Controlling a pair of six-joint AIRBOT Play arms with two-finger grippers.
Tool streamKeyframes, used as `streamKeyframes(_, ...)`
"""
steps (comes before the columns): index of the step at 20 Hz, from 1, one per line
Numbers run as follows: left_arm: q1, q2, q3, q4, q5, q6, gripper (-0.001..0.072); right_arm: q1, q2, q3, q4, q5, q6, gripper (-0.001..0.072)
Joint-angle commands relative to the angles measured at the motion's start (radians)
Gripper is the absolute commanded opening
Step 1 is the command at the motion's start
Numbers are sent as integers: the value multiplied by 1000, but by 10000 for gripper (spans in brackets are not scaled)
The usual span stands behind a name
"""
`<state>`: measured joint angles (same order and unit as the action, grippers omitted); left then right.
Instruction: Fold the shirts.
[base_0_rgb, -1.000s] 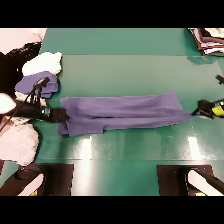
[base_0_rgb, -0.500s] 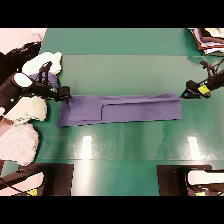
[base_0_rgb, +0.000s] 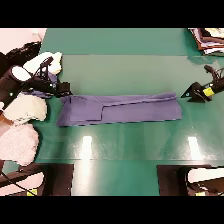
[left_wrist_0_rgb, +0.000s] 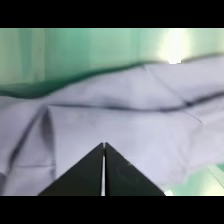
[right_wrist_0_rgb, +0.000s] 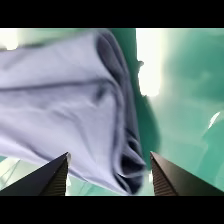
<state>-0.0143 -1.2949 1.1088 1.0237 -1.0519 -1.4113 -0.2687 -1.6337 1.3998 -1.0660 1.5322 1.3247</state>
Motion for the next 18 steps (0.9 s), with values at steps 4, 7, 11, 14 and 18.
streamKeyframes(4, -111, -7, 14, -26, 12, 10, 23, -85, -74, -183, 201, -33, -148, 575)
streamKeyframes(7, -164, -26, 14, -40, 61, -37, 23, -44, -124, -188, 252, -41, -167, 573)
streamKeyframes(11, -246, -91, 25, -84, 109, -37, 23, 28, -139, -188, 256, -84, -209, 271)
streamKeyframes(14, -319, -194, 106, -116, 109, -37, 23, 51, -119, -155, 256, -36, -232, 12)
streamKeyframes(18, -422, -355, 275, -120, 108, -41, 23, 100, 36, -48, 262, -19, -196, 12)
